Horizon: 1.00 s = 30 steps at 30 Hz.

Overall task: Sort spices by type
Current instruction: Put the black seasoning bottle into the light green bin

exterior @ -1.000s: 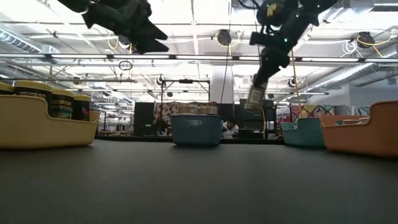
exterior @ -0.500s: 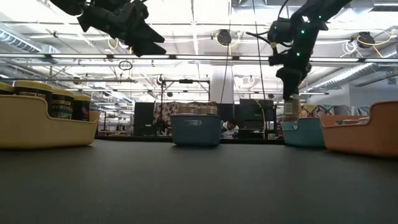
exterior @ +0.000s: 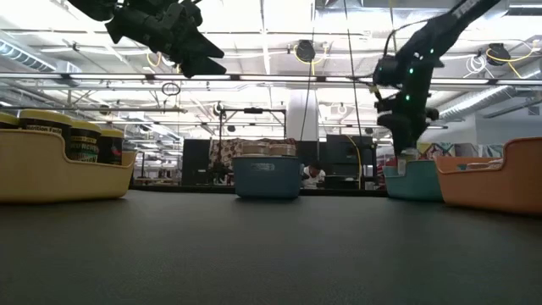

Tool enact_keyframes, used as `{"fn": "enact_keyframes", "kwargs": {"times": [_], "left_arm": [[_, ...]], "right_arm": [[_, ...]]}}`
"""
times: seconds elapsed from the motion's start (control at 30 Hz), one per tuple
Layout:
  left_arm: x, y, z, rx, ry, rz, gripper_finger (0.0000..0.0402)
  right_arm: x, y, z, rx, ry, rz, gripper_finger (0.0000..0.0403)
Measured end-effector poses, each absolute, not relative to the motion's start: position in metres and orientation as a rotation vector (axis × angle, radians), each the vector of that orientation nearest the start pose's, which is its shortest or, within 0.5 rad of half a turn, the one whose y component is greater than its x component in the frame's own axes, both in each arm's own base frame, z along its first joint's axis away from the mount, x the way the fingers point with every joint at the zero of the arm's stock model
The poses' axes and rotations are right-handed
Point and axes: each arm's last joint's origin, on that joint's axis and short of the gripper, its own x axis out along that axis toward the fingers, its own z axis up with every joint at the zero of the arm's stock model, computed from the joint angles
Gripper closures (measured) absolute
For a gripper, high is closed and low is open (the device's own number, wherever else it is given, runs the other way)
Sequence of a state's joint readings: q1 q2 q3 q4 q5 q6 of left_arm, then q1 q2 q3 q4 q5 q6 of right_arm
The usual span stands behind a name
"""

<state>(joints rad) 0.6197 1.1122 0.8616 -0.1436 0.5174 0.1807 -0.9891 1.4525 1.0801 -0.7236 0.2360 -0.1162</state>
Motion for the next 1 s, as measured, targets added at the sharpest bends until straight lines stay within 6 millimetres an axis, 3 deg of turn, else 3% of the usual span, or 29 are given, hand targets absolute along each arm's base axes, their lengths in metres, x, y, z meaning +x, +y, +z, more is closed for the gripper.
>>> {"fn": "enact_keyframes", "kwargs": {"times": [0.23, 0.4, 0.87, 1.0], "left_arm": [[0.205, 0.128, 0.301, -0.055, 0.343, 0.071, 0.0084], [0.204, 0.128, 0.301, -0.071, 0.343, 0.073, 0.0084], [0.205, 0.128, 0.302, -0.099, 0.336, 0.080, 0.0084], [0.205, 0.128, 0.302, -0.104, 0.337, 0.080, 0.0084]], "right_arm": [[0.149, -0.256, 0.221, 0.394, 1.217, -1.020, 0.0182], [0.151, -0.260, 0.213, 0.374, 1.252, -0.996, 0.0176], [0.151, -0.259, 0.214, 0.355, 1.267, -0.969, 0.0105], [0.152, -0.261, 0.223, 0.342, 1.257, -0.971, 0.0095]]}}
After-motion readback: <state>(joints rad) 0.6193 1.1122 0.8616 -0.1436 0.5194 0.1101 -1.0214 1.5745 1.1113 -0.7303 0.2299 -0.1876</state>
